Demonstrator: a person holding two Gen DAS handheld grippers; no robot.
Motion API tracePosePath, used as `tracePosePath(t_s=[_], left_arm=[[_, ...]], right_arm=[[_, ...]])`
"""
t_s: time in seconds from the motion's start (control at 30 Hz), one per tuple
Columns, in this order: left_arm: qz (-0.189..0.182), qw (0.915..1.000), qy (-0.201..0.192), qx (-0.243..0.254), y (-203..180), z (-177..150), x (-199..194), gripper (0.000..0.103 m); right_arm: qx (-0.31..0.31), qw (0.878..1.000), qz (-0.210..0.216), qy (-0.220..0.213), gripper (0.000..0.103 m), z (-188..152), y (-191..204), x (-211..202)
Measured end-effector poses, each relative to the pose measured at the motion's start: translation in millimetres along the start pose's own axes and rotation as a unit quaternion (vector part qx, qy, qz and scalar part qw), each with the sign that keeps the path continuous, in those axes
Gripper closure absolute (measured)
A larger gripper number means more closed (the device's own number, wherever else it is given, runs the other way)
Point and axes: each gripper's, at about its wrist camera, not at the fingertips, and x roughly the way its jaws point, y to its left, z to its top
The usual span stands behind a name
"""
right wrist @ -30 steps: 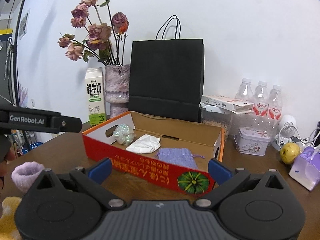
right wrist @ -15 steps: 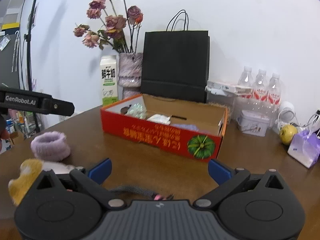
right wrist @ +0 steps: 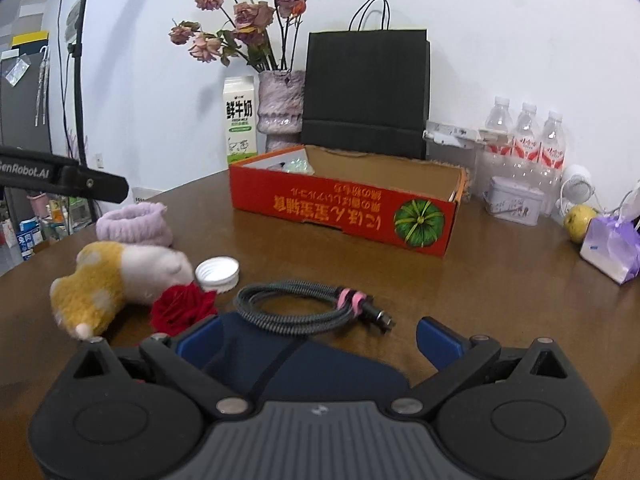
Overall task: Organize objects
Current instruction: 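Grasp the yellow-and-white plush toy with the left gripper while the right gripper approaches the navy case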
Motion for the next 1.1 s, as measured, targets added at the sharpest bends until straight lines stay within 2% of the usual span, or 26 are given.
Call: tracePosePath(t_s=[0.3,0.57,0.73,0.8,0.83,0.9,0.93,1.1], left_arm=[[0.011,0.9983,0.055,0.015,-8,-32,11,0.0],[0.026,0.9968,0.075,-0.008,-4,-55,31,0.0],[0.037,0.9965,0.069,-0.028,4,-59,36,0.0],[0.035,0.9967,0.065,-0.034,7,-61,37,0.004],[0.032,0.9968,0.064,-0.035,8,-63,37,0.012],[0.018,0.9968,0.064,-0.043,11,-65,39,0.034],[0.012,0.9966,0.067,-0.047,13,-66,40,0.053],[0.008,0.997,0.06,-0.047,25,-69,38,0.053]], right_arm=[[0.003,1.0,0.001,0.013,0.0,-13,4,-1],[0.016,1.0,-0.003,0.01,0.0,-14,-1,-3],[0.021,1.0,-0.003,0.016,0.0,-14,-3,0],[0.022,1.0,-0.004,0.017,0.0,-14,-4,0],[0.023,1.0,-0.005,0.017,0.0,-14,-4,0],[0.026,1.0,-0.006,0.016,0.0,-14,-5,-1],[0.028,0.999,-0.006,0.017,0.0,-14,-5,0],[0.04,0.999,-0.009,0.019,0.0,-15,-9,1]])
